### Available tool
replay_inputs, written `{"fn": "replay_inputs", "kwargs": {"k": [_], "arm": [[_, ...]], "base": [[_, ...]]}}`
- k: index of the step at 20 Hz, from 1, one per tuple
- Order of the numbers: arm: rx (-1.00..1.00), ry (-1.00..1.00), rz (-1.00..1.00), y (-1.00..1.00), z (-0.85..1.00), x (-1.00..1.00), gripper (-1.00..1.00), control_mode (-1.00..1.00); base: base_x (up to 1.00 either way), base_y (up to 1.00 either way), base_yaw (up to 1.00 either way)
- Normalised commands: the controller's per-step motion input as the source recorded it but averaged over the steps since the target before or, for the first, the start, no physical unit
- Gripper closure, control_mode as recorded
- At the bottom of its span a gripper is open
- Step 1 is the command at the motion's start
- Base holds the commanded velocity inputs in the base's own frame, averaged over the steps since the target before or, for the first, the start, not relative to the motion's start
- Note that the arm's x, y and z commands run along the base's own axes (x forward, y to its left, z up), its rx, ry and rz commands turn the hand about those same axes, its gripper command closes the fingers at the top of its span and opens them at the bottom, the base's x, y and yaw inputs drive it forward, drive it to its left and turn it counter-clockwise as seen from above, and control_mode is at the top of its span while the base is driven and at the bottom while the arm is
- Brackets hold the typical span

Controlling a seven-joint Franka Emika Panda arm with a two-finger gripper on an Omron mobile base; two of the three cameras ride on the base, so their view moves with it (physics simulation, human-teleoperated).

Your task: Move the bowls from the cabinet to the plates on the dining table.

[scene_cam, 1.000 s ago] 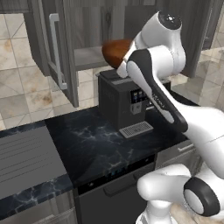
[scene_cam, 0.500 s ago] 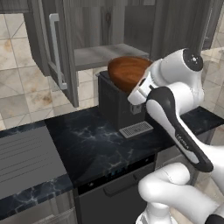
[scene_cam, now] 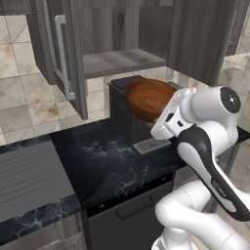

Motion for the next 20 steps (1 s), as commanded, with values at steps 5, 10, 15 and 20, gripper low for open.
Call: {"fn": "replay_inputs", "kwargs": {"k": [5,10,15,20], "arm": [[-0.02,-0.02,0.12,-0.18,-0.31,-0.16,1.0,-1.0],[0.0,-0.01,0.1,-0.13,-0.21,-0.12,1.0,-1.0],[0.0,0.0,0.08,-0.11,-0.29,-0.08,1.0,-1.0],[-0.02,0.0,0.08,-0.08,-0.45,-0.08,1.0,-1.0]], "base": [[0.0,0.0,0.0],[0.0,0.0,0.0],[0.0,0.0,0.0],[0.0,0.0,0.0]]}}
